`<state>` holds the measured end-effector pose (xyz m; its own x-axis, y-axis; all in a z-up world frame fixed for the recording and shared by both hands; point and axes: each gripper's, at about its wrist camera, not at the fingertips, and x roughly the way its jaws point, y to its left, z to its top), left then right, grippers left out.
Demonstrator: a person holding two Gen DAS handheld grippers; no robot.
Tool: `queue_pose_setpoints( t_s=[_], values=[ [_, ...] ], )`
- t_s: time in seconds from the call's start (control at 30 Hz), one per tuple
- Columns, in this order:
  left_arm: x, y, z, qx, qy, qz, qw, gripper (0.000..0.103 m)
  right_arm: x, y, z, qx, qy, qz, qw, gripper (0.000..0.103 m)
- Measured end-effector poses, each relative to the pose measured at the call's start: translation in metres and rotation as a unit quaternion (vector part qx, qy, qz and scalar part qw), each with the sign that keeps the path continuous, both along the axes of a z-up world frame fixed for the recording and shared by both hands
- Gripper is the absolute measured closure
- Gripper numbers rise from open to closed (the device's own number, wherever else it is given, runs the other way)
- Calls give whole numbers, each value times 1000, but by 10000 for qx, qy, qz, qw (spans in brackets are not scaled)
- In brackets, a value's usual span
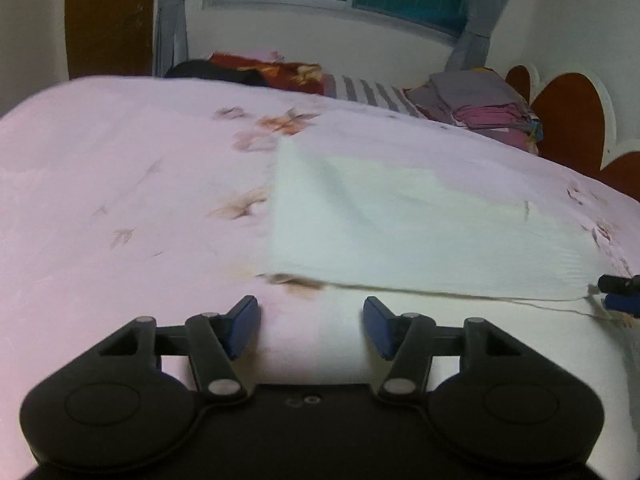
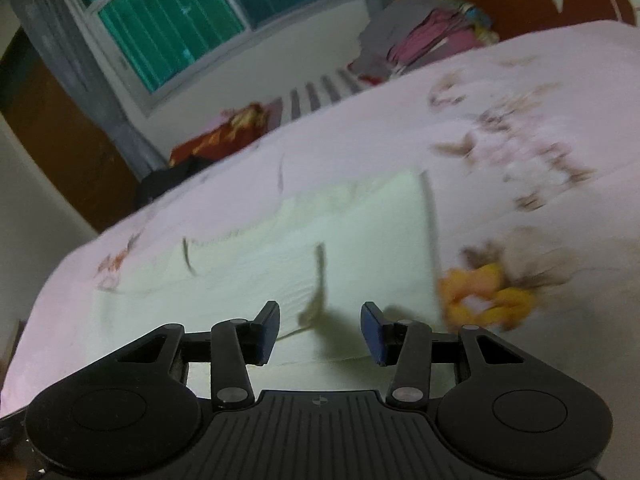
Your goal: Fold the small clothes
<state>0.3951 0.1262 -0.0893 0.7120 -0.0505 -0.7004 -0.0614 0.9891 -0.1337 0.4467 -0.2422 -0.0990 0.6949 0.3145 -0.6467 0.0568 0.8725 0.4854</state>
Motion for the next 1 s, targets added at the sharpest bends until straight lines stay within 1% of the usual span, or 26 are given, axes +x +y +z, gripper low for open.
queue_pose_setpoints(
  t_s=[0.1, 0.2, 0.23, 0.3, 0.33, 0.37, 0.4, 0.43, 0.47, 0.5, 0.53, 0.6, 0.7, 0.73, 0.77, 0.83, 0.87, 1.0],
  values=[
    [9, 4, -4, -167, 70, -204, 9996, 49, 11, 13, -11, 16, 177, 8, 9998, 57],
    [20, -4, -11, -78, 93, -339, 9994, 49, 17, 20, -14, 24, 201, 32, 9998, 57],
    [24, -4, -12, 7, 68, -333, 9994, 51, 20, 22, -14, 16, 200, 51, 9998, 57],
    [28, 3, -16, -77, 41, -249, 9997, 56, 25, 27, -14, -35, 198, 62, 9998, 58],
    [30, 6, -16, -99, 36, -218, 9997, 59, 27, 29, -13, -33, 190, 53, 9998, 66],
    [30, 9, -17, -114, 34, -222, 9997, 60, 29, 30, -13, -26, 187, 59, 9998, 88],
    [31, 11, -18, -129, 37, -277, 9995, 60, 32, 31, -14, -4, 222, 84, 9997, 94],
    [32, 10, -19, -75, 33, -362, 9993, 59, 34, 33, -15, -9, 238, 85, 9997, 95],
    [32, 9, -19, 16, 26, -449, 9990, 59, 36, 35, -15, -64, 222, 109, 9997, 99],
    [32, 7, -20, 120, 15, -535, 9985, 59, 37, 39, -14, -156, 184, 167, 9996, 99],
    [32, 7, -20, 138, 15, -569, 9983, 59, 37, 43, -11, -271, 115, 212, 9993, 99],
    [31, 10, -19, 66, 23, -581, 9983, 61, 33, 47, 0, -511, -149, 243, 9983, 100],
    [31, 14, -19, -65, 39, -551, 9985, 62, 18, 27, 18, -294, -579, -302, 9974, 100],
    [31, 14, -19, -55, 37, -560, 9984, 62, 14, 17, 20, -328, -599, -550, 9961, 100],
    [31, 14, -19, -42, 31, -566, 9984, 62, 11, 8, 18, -347, -527, -744, 9952, 100],
    [32, 14, -20, -21, 23, -586, 9983, 63, 10, -2, 7, -442, -250, -724, 9961, 100],
    [32, 15, -20, -28, 26, -593, 9982, 63, 9, -4, 4, -484, -190, -688, 9963, 100],
    [35, 18, -18, -126, 79, -557, 9983, 65, 3, -7, -3, -519, -142, -622, 9966, 100]
  ],
)
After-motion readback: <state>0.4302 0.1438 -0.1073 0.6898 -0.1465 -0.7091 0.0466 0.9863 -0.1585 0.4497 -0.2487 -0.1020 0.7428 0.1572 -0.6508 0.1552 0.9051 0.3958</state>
